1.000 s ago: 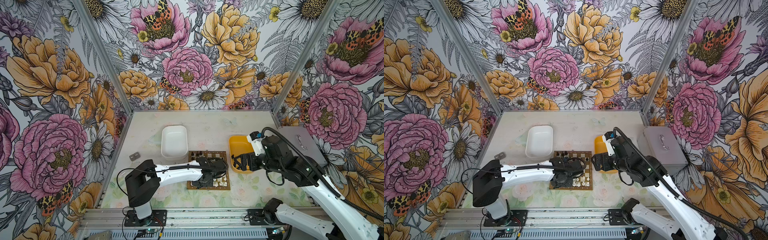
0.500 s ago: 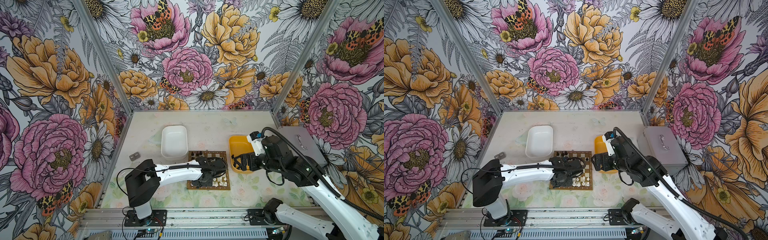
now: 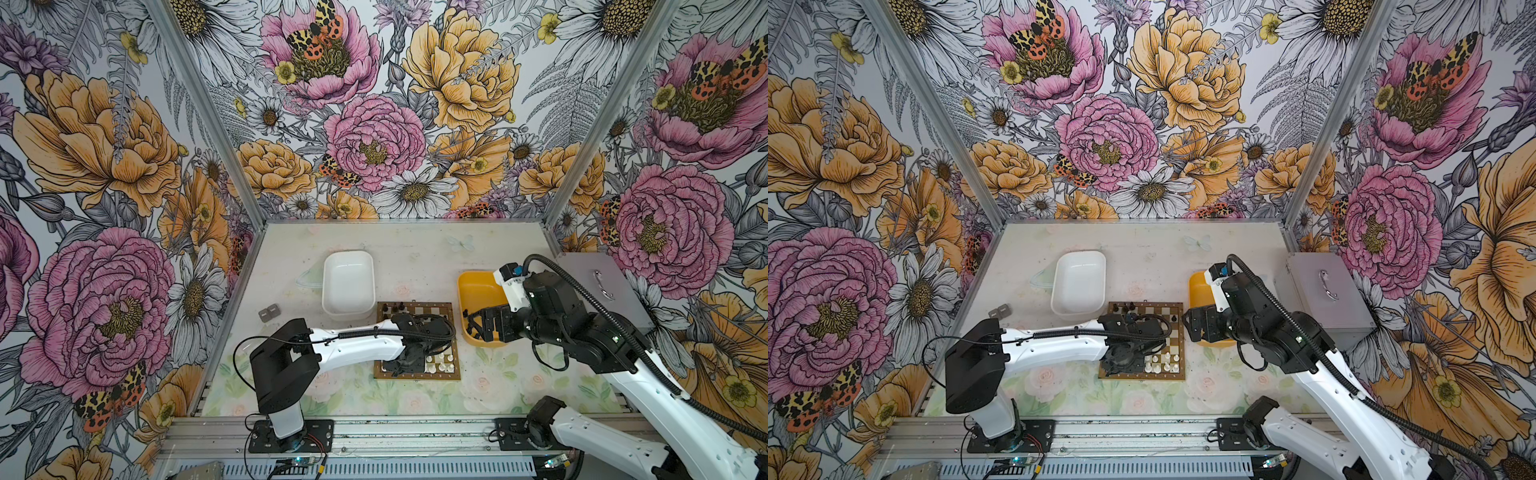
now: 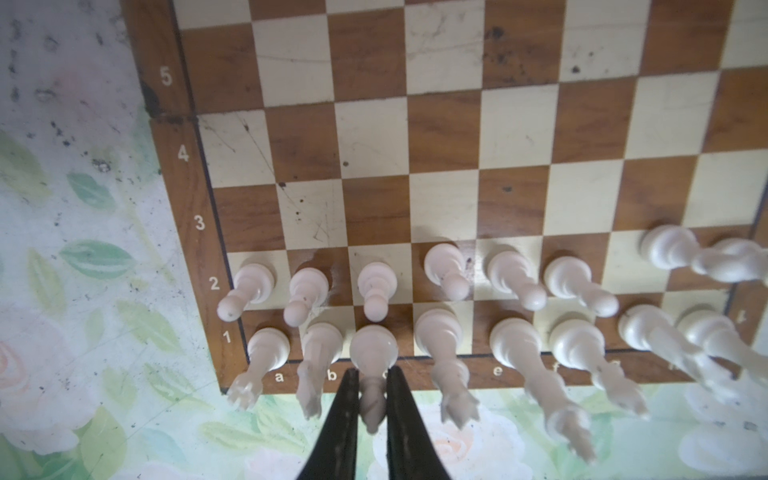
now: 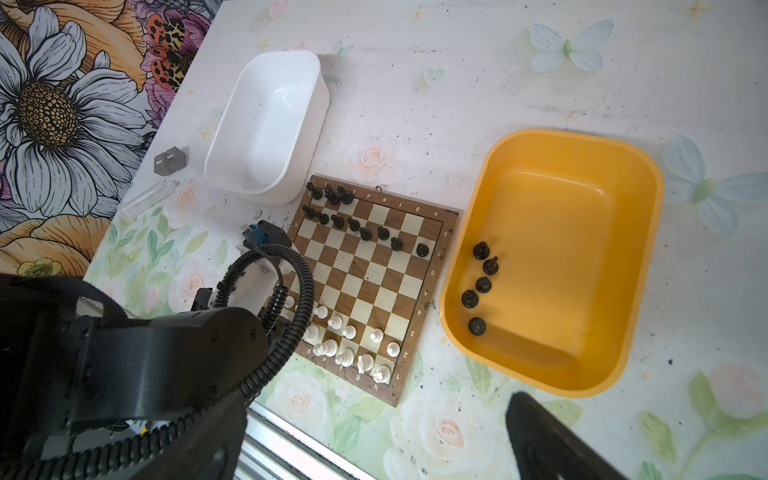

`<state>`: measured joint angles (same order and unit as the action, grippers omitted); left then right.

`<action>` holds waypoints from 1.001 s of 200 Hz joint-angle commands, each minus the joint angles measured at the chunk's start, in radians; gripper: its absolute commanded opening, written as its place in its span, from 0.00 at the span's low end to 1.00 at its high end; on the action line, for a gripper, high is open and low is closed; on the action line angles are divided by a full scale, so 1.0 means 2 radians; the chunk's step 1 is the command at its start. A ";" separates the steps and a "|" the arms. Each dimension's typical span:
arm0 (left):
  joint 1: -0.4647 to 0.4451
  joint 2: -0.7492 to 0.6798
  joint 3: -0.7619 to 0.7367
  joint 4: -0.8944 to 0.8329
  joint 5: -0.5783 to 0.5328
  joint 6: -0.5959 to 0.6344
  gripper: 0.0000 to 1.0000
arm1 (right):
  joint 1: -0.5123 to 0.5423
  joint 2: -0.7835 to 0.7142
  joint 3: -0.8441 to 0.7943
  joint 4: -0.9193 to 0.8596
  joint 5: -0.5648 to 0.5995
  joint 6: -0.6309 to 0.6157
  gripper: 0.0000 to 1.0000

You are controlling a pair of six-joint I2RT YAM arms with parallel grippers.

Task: Set up the chess pieces on the board
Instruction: 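Lower the white piece onto the empty near-rank square and open the left gripper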

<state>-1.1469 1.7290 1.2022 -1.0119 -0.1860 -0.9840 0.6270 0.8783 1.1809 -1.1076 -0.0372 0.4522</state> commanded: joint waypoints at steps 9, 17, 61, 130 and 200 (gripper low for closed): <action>0.006 0.011 0.007 0.009 0.010 0.011 0.15 | -0.001 -0.005 0.012 0.001 0.009 0.001 1.00; 0.007 0.011 0.008 0.009 0.011 0.012 0.14 | -0.001 -0.005 0.012 0.001 0.009 0.001 1.00; 0.008 0.013 0.009 0.009 0.012 0.012 0.14 | -0.001 -0.005 0.009 0.001 0.010 0.000 1.00; 0.007 0.017 0.016 0.009 0.012 0.013 0.14 | -0.001 -0.003 0.008 0.001 0.009 -0.001 1.00; 0.007 0.021 0.018 0.009 0.015 0.013 0.18 | -0.002 -0.007 0.004 0.001 0.010 -0.001 1.00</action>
<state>-1.1400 1.7565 1.2156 -1.0126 -0.1738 -0.9672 0.6270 0.8783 1.1809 -1.1076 -0.0303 0.4519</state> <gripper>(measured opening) 0.150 0.996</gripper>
